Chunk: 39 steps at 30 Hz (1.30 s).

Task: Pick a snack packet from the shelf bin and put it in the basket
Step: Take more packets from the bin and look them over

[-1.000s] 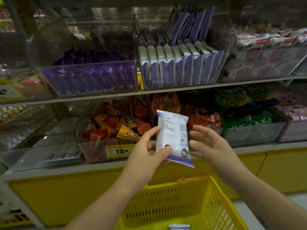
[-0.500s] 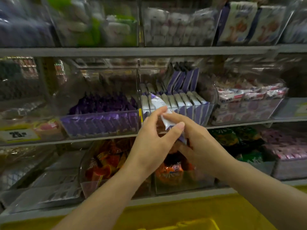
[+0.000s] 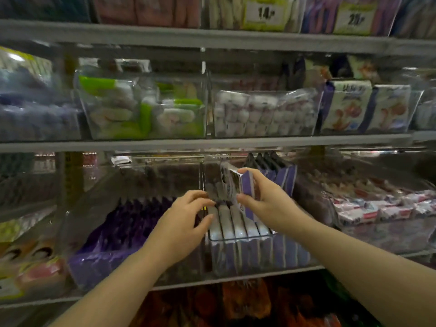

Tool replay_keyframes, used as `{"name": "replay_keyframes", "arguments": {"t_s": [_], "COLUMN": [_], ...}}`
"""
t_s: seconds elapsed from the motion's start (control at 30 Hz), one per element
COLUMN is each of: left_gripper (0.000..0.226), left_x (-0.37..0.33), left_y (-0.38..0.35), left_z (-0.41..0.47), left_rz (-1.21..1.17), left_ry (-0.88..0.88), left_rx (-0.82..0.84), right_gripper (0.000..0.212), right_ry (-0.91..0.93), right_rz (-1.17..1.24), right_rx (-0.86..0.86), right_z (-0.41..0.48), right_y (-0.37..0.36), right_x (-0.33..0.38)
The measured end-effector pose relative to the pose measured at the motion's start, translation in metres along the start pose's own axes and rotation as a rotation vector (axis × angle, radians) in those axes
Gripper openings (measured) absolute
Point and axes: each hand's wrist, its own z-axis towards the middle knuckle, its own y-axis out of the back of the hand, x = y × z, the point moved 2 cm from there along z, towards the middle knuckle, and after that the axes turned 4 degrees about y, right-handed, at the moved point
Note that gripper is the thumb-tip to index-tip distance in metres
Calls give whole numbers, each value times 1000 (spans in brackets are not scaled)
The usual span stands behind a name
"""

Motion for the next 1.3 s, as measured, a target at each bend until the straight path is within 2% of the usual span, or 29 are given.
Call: {"name": "replay_keyframes", "arguments": {"t_s": [0.2, 0.33, 0.57, 0.63, 0.7, 0.73, 0.83, 0.9, 1.03, 1.1, 1.17, 1.3], "left_gripper": [29, 17, 20, 23, 25, 27, 31, 30, 30, 29, 28, 31], "left_x": [21, 27, 31, 31, 32, 32, 33, 33, 33, 33, 34, 34], "left_y": [-8, -11, -13, -13, -14, -14, -15, -15, -15, -15, -16, -16], "left_z": [22, 22, 21, 21, 20, 19, 19, 19, 19, 19, 19, 19], "left_rz": [-174, -259, -346, -364, -374, -378, -383, -386, -388, -390, -391, -386], "left_ry": [-51, -63, -77, -82, -83, -82, -83, -83, -81, -81, -79, -72], "left_rx": [1, 19, 42, 41, 52, 56, 56, 59, 69, 68, 70, 74], "right_gripper": [42, 40, 40, 28, 6, 5, 15, 26, 38, 33, 19, 19], "right_ry": [-29, -47, -100, -97, -68, -49, -91, -143, -142, -106, -136, -151], "right_rz": [-56, -227, -507, -514, -480, -477, -479, -392, -334, -455, -623, -648], "right_rx": [33, 100, 201, 284, 297, 301, 403, 429, 311, 287, 401, 522], "right_z": [50, 62, 90, 103, 114, 118, 121, 120, 119, 119, 114, 107], "right_y": [-28, -35, -36, -48, -58, -61, -71, -70, -48, -40, -40, -39], "right_x": [-18, -24, -21, -17, -17, -19, -37, -44, -43, -45, -50, -45]}}
